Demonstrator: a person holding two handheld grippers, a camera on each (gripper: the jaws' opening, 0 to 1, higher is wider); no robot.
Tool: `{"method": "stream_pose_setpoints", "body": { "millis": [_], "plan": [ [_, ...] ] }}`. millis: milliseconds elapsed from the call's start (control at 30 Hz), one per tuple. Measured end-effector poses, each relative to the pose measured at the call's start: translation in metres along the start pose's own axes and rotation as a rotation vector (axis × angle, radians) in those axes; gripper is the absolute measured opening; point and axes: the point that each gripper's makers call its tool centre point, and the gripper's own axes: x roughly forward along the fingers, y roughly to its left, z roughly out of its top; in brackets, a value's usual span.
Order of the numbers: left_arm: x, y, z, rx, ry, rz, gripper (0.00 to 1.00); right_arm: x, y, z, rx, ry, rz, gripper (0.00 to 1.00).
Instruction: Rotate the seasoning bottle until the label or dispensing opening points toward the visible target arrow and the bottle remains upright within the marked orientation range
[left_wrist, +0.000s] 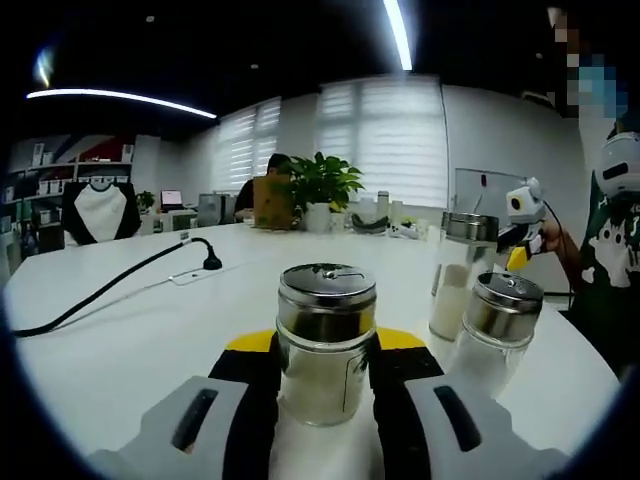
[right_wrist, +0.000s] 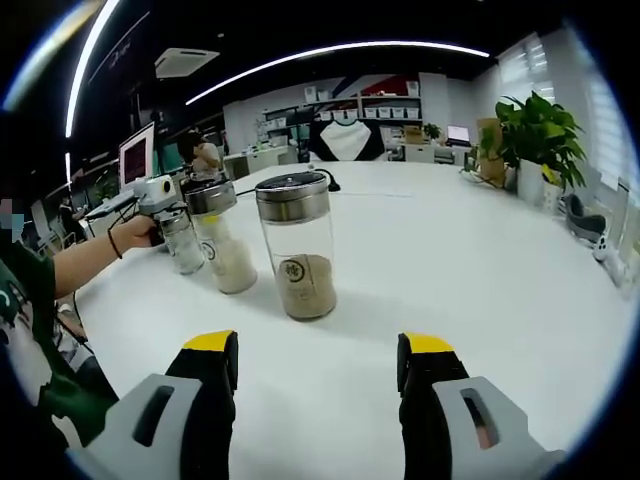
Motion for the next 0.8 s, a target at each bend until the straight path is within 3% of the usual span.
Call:
{"method": "stream_pose_setpoints", "body": {
  "millis": [800],
  "plan": [
    [-0.045, -0.013, -0.005, -0.002, 0.005, 0.037, 0.36, 0.003, 0.006, 0.000, -0.011, -0.002, 0.022, 0.65]
  ]
}}
